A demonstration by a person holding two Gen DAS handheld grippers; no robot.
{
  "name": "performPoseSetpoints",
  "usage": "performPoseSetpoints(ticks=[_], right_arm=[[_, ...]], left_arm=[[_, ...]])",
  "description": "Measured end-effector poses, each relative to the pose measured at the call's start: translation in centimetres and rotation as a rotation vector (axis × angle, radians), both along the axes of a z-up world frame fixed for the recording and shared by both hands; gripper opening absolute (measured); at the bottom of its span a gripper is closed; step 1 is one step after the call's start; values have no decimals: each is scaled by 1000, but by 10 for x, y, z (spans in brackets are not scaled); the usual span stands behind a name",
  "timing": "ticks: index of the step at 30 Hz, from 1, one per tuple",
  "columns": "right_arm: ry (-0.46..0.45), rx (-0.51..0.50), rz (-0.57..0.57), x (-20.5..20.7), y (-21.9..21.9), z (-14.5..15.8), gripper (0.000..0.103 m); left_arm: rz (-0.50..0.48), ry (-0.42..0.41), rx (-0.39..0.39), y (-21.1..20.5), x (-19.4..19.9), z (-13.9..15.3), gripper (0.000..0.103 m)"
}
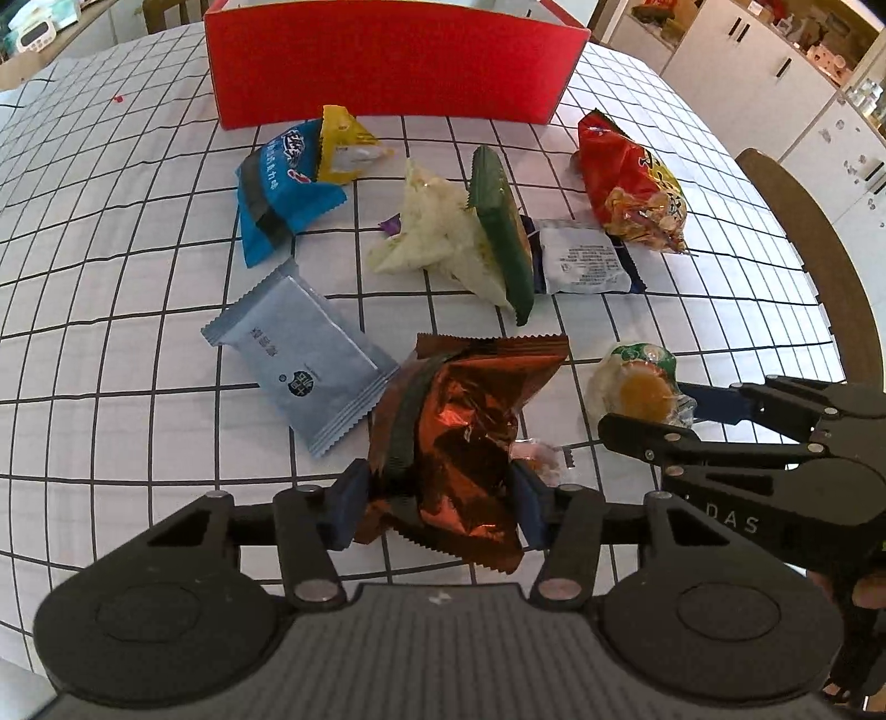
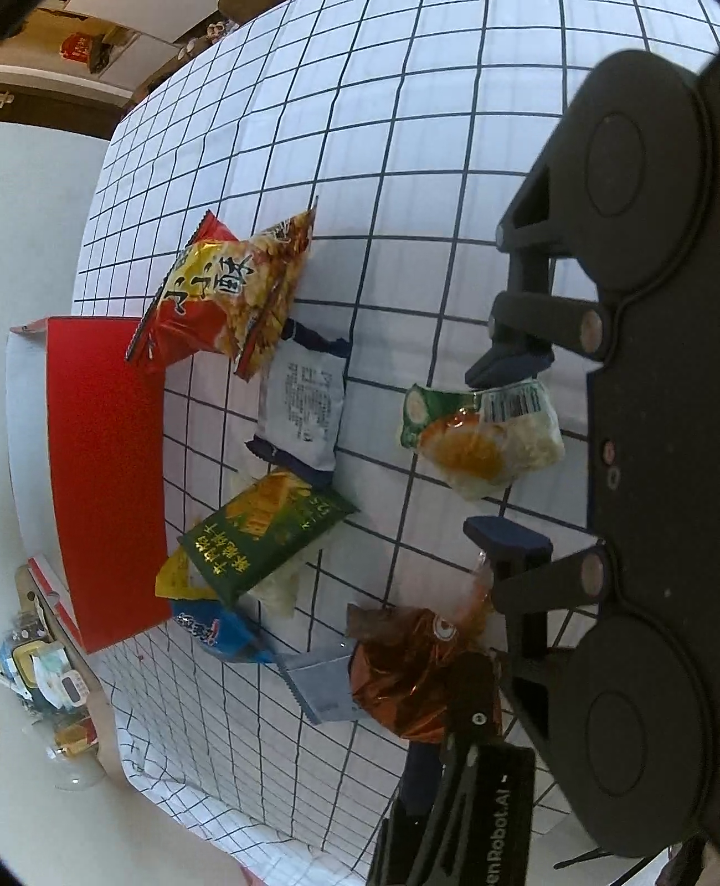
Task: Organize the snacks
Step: 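Grasp the brown-orange pastry with the left tool while the right tool grasps the clear-wrapped bun, then carry the pastry and bun into the red box with both tools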
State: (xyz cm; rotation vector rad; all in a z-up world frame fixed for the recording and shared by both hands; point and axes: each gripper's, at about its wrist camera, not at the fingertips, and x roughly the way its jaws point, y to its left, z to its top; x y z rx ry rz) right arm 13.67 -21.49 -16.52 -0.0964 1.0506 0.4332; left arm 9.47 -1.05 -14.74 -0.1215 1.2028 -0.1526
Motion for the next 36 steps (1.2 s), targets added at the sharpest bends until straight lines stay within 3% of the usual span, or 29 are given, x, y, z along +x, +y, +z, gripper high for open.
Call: performPoseSetpoints(ticks=[3,8,14,24,36], right_arm=[[4,10,-2,0,-1,0,37],[12,31,-19,-2,-3,1,36],[-17,56,-27,-10,-5,19,36],[-116,113,-25,-7,-1,73,37],[-262,155,41,35,18,144,37]], left_arm=[[4,0,5,1,0,0,45],[17,-4,6,3,-2,1,39],[41,-34,-5,10,-8,14,38],[92,-114,-14,25,-8,63,38],[124,-233,38,37,34,132,38]])
